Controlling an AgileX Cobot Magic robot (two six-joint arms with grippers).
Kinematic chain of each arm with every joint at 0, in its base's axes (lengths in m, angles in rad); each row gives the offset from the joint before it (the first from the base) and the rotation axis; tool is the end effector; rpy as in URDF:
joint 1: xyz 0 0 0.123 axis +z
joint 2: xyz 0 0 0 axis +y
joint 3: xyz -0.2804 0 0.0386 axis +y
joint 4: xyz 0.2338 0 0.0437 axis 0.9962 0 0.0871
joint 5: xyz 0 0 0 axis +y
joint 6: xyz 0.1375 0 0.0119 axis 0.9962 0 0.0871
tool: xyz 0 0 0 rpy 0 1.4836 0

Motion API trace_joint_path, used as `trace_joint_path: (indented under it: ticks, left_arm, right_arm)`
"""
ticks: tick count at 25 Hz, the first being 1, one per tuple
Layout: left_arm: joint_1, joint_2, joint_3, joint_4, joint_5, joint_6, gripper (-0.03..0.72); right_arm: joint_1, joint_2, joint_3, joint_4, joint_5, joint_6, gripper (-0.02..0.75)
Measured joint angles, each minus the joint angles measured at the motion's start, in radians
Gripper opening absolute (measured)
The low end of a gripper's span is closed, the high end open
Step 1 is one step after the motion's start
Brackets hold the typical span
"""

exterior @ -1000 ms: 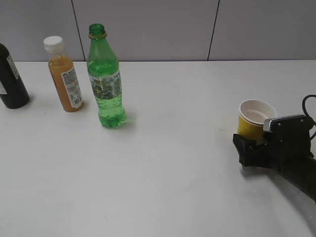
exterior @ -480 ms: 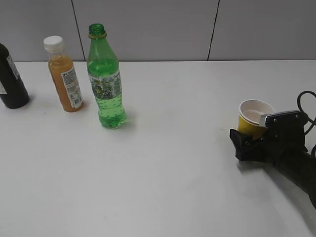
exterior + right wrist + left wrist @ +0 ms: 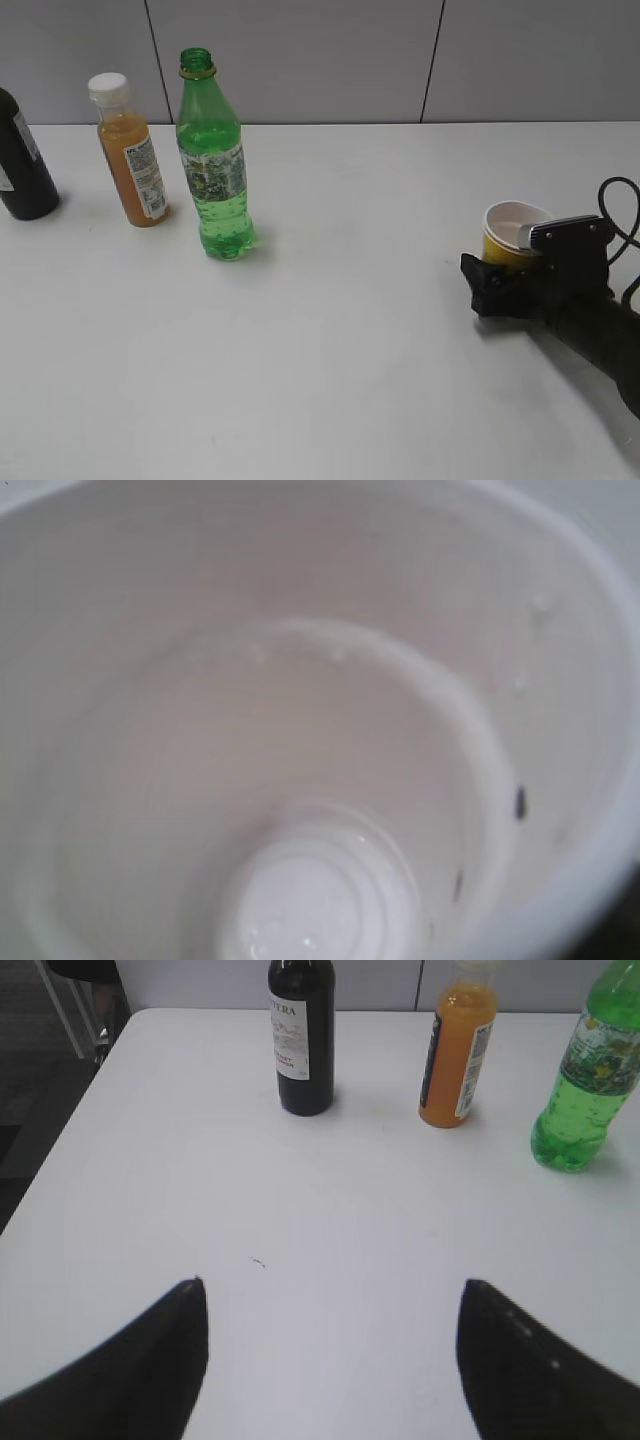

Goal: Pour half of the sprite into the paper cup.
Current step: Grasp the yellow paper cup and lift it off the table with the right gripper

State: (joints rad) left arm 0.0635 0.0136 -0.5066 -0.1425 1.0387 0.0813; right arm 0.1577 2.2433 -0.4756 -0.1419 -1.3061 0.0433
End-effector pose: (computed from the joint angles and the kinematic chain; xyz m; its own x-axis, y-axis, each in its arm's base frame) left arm 0.0295 -0.0151 0.2544 -0.4373 -0.0192 -0.8991 0.0506 0.9977 -0.0459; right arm 0.3220 0.0703 0.0300 -0.3652 -0.0521 -0.9295 -0.2788 0.9587 0.0558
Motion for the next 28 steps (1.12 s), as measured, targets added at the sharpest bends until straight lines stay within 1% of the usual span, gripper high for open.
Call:
trace_joint_path:
  ticks: [9, 14, 23, 25, 28]
  left_arm:
    - [0.0, 0.0, 0.0, 0.0, 0.0, 0.0, 0.588]
    - [0.0, 0.0, 0.0, 0.0, 0.0, 0.0, 0.588]
    - [0.0, 0.0, 0.0, 0.0, 0.0, 0.0, 0.588]
    - [0.0, 0.0, 0.0, 0.0, 0.0, 0.0, 0.588]
    - [0.0, 0.0, 0.0, 0.0, 0.0, 0.0, 0.588]
  right_arm:
    - [0.0, 0.001, -0.01, -0.01, 0.007, 0.001, 0.557]
    - [0.0, 0.001, -0.013, -0.01, 0.008, 0.003, 0.452]
    - [0.0, -0.031, 0.009, -0.021, 0.032, 0.005, 0.447]
    - [0.0, -0.052, 0.013, -0.048, 0.057, 0.004, 0.446]
    - [0.0, -0.091, 0.013, -0.149, 0.084, -0.008, 0.445]
